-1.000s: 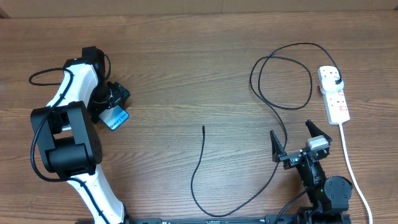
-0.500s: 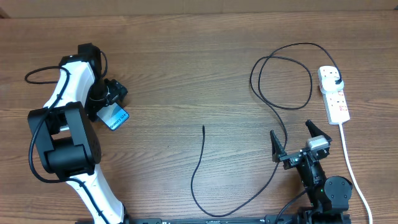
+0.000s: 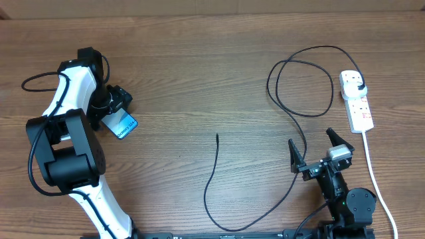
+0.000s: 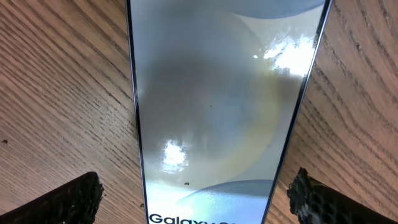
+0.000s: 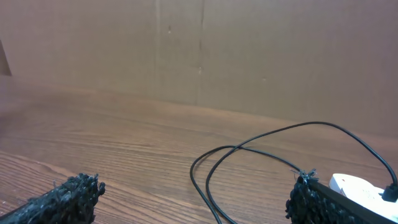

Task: Plug charger to phone and switch on socket
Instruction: 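Close the left gripper on the phone's long edges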

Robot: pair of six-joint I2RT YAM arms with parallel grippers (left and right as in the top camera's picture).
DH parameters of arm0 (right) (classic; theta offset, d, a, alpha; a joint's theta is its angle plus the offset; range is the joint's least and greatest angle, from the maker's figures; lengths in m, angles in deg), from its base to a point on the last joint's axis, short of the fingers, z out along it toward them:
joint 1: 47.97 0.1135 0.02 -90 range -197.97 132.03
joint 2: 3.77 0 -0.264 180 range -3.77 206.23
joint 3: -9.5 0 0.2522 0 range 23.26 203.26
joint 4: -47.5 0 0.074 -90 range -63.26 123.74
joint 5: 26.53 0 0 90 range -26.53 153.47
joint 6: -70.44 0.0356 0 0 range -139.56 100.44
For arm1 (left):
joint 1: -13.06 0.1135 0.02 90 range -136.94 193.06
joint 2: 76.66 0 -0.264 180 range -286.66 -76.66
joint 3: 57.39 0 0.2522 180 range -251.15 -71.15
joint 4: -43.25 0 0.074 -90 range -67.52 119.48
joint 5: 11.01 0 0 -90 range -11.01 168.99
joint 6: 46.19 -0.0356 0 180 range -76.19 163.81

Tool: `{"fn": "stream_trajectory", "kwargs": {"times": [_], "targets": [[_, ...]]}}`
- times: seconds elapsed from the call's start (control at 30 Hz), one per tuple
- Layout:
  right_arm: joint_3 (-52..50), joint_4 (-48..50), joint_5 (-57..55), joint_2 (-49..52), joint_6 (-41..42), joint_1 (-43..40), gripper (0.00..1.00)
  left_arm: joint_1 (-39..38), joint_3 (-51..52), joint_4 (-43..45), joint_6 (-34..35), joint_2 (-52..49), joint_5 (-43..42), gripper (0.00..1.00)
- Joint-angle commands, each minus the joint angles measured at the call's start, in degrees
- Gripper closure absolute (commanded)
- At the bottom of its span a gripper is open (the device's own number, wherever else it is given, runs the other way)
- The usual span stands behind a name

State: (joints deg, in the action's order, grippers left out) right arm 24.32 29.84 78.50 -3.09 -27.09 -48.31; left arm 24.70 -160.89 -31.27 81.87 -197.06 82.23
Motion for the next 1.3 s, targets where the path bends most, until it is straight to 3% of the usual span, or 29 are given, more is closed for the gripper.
{"fn": "stream_trajectory", "kwargs": {"times": [0.0,1.27], "targets": [[-0.6,0.3,-0.4,-0.5,-0.1,0.3,0.00,0.1,-1.2,0.1,-1.5,-1.4,0.3,0.00],[-0.6,0.3,-0.4,-0.5,-0.1,0.3,0.00,0.1,-1.1,2.8,-2.1,-4.0,0.3,0.00]]}}
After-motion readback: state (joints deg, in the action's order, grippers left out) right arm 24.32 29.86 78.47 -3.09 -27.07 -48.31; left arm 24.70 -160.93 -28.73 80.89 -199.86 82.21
